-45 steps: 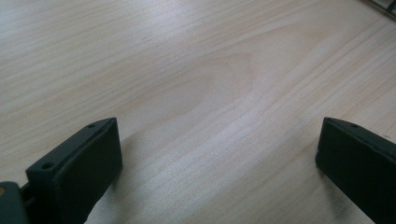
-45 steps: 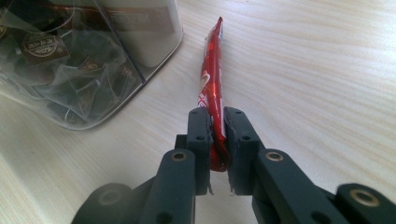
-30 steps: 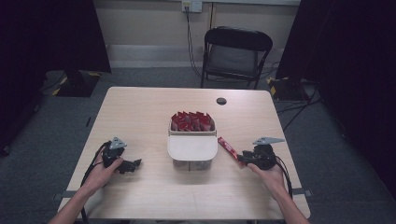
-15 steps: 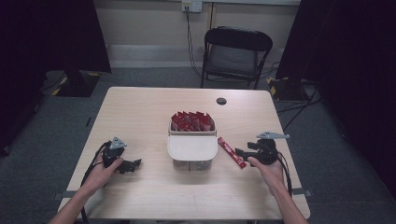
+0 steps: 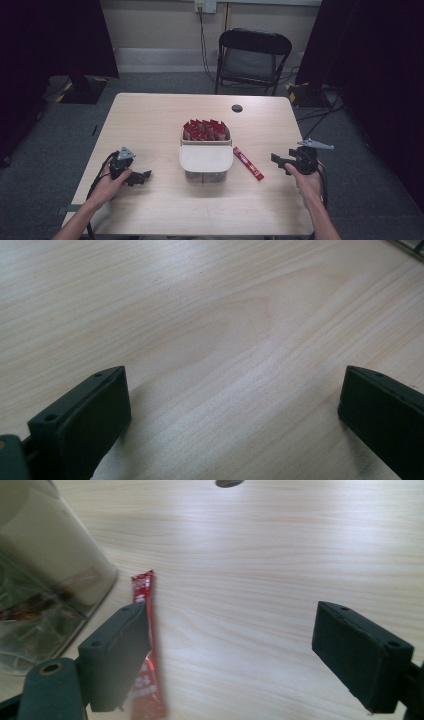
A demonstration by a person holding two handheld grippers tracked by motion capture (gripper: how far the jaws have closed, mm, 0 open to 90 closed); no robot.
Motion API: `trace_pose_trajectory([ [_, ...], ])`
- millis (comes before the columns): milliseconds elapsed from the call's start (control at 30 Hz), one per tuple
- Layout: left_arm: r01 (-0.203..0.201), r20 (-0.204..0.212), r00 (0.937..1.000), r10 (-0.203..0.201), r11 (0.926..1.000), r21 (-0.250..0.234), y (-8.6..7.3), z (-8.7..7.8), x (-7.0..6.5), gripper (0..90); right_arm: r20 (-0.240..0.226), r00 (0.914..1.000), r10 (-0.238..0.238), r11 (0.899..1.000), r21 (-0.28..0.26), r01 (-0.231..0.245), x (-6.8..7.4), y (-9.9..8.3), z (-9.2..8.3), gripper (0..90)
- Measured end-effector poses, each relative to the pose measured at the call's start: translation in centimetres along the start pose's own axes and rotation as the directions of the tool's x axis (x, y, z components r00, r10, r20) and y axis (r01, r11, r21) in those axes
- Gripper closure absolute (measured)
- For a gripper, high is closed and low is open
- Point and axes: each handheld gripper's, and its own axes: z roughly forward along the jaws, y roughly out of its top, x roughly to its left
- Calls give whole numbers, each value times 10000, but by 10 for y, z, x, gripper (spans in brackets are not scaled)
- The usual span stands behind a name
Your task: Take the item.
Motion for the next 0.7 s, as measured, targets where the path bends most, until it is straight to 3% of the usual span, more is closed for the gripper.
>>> trace_pose_trajectory([
  [333, -8, 1, 10000, 8, 10000, 6, 0, 0, 0, 0, 992, 9947, 286, 9965, 749, -361, -22, -11, 2, 157],
  [500, 31, -3, 10000, -31, 10000, -21, 0, 0, 0, 0, 1299, 9915, -2, 9920, 1249, -161, -25, -20, 10, 155],
  [700, 31, -2, 10000, -31, 10000, -23, 0, 0, 0, 0, 1611, 9855, -525, 9780, 2079, 182, -21, -29, 21, 176],
])
